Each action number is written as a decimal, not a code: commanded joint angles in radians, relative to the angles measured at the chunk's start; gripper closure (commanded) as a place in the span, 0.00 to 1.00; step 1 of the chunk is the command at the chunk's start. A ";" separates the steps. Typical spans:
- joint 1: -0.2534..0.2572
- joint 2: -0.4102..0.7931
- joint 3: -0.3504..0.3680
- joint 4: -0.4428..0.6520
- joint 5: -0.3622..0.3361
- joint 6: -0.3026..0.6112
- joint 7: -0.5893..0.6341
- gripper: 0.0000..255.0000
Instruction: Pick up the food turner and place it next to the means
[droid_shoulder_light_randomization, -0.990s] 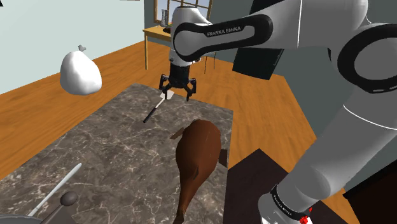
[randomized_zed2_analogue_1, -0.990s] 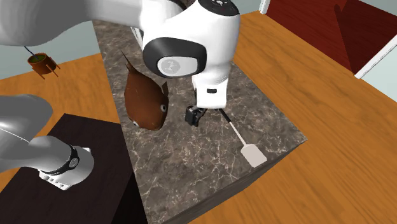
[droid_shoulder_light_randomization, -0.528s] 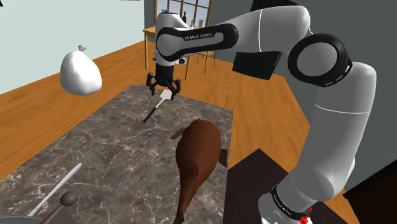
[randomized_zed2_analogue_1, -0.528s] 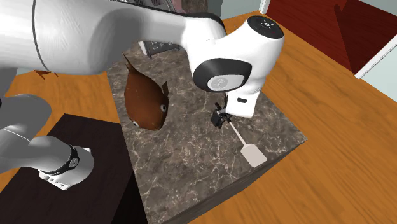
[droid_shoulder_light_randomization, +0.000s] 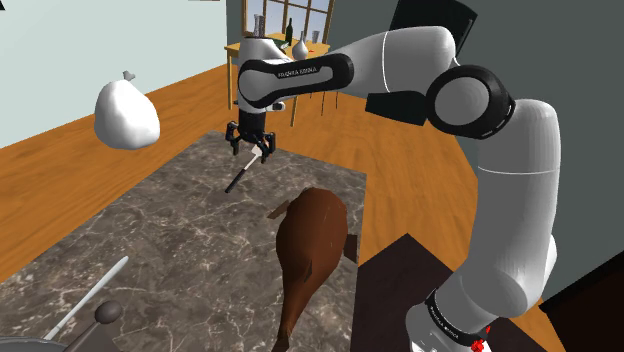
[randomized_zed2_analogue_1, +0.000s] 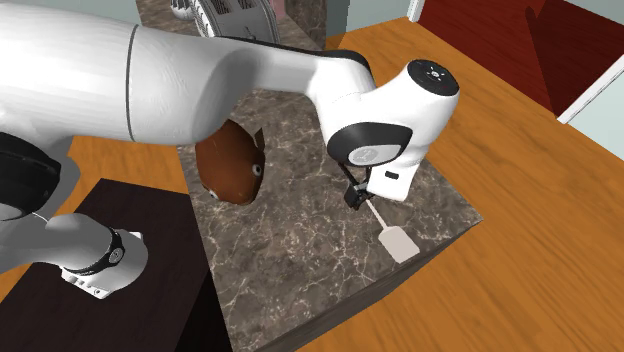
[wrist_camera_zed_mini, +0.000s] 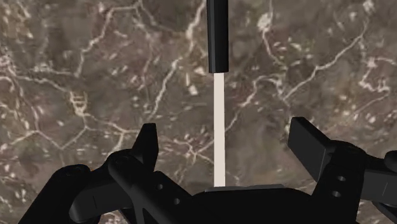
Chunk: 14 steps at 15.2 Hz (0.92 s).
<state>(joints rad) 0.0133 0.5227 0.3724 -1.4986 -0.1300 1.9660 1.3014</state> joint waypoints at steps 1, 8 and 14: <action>0.001 0.007 -0.002 -0.016 -0.003 0.023 0.002 0.00; 0.001 0.010 -0.002 -0.020 -0.004 0.030 0.003 0.00; 0.001 0.010 -0.002 -0.020 -0.004 0.030 0.003 1.00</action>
<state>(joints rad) 0.0143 0.5324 0.3703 -1.5187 -0.1339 1.9957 1.3041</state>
